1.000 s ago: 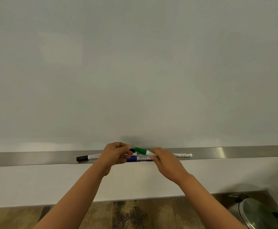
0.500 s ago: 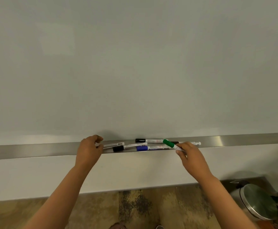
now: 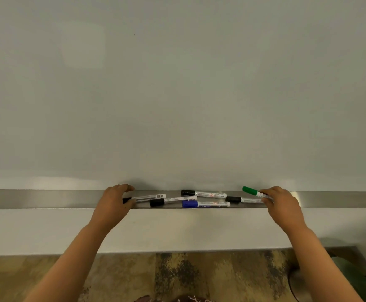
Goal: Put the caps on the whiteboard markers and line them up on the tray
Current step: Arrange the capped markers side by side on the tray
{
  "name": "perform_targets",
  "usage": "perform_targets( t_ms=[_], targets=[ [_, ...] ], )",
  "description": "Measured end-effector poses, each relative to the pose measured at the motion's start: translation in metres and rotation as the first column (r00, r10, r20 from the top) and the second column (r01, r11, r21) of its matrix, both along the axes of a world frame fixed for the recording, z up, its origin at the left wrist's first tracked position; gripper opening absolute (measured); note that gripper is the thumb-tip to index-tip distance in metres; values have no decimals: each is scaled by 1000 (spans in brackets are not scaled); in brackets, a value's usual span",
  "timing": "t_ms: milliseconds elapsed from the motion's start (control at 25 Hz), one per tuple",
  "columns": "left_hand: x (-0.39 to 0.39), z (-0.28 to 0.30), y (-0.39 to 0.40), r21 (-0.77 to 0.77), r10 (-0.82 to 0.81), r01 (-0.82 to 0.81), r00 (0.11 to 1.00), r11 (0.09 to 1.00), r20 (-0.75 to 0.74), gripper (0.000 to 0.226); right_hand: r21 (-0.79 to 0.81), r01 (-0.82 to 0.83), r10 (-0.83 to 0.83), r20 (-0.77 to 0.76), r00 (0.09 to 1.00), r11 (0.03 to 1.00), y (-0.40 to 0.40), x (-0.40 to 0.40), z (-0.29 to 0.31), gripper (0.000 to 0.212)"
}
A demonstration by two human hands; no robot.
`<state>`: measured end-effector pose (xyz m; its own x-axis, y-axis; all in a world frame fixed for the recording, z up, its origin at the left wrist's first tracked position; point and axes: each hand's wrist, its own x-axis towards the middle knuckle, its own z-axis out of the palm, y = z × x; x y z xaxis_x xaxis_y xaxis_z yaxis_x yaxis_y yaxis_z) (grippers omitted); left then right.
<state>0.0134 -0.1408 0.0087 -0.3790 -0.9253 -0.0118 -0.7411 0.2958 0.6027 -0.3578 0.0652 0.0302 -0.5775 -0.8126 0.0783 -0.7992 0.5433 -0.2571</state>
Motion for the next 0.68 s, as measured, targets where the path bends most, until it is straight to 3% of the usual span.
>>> perform_targets(
  t_ms=[320,680],
  targets=[
    [2,-1,10,-102,-87,96,993,990,82,37,110,29,-23,-56,998,993,-10,-31,-14,25],
    [-2,-5,8,-84,-81,97,981,992,178,40,243,89,-63,-110,992,966,0,-43,-20,36]
  ],
)
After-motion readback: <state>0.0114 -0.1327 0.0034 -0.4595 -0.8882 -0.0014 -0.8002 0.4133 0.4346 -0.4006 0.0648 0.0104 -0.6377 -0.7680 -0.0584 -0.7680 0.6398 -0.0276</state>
